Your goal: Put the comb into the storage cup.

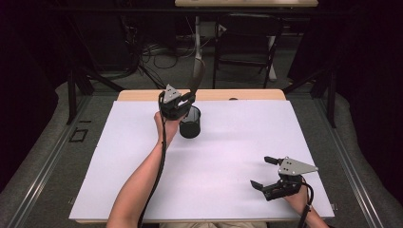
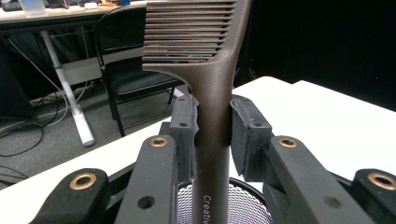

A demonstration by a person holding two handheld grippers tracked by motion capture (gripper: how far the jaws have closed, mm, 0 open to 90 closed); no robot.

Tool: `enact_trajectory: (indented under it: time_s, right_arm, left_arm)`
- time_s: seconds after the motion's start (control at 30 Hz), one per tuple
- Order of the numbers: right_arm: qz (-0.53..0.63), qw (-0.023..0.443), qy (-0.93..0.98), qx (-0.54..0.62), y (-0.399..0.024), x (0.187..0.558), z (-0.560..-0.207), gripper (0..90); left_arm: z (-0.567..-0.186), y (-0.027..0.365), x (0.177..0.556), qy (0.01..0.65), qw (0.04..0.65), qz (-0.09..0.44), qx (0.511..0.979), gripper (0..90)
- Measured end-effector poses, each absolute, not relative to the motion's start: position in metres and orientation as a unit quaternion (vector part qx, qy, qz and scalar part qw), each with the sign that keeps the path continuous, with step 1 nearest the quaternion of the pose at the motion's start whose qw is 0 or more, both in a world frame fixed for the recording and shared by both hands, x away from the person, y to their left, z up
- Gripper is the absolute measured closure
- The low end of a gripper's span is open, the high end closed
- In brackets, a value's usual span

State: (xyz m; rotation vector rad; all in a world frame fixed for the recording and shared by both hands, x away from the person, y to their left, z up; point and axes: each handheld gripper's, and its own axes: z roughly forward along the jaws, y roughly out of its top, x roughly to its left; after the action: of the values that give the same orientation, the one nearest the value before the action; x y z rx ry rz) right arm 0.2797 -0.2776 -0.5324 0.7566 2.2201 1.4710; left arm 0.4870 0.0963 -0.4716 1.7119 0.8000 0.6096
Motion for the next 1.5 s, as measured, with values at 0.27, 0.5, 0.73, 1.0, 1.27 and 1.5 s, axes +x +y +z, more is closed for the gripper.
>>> enact_trajectory:
  time_s: [0.27, 0.5, 0.73, 1.0, 1.27, 1.5]
  right_arm:
    - [0.522, 0.185, 0.788, 0.268, -0.2775, 0.2798, -0.5324, 0.4]
    - [0.520, 0.185, 0.790, 0.269, -0.2776, 0.2798, -0.5323, 0.4]
    - [0.519, 0.185, 0.790, 0.269, -0.2777, 0.2799, -0.5323, 0.4]
    - [0.520, 0.185, 0.789, 0.269, -0.2777, 0.2799, -0.5324, 0.4]
    - [0.520, 0.186, 0.789, 0.269, -0.2777, 0.2799, -0.5323, 0.4]
    - [0.522, 0.186, 0.788, 0.268, -0.2776, 0.2798, -0.5323, 0.4]
  left_arm:
    - [-0.4748, 0.0971, 0.4862, 0.339, 0.548, 0.255, 0.721, 72.5]
    - [-0.4765, 0.0989, 0.4860, 0.340, 0.545, 0.254, 0.723, 72.5]
    - [-0.4785, 0.0978, 0.4866, 0.338, 0.537, 0.252, 0.731, 72.5]
    - [-0.4792, 0.0969, 0.4869, 0.336, 0.532, 0.250, 0.735, 72.5]
    - [-0.4804, 0.0970, 0.4876, 0.336, 0.527, 0.248, 0.740, 72.4]
    - [-0.4814, 0.0966, 0.4877, 0.336, 0.522, 0.248, 0.744, 72.4]
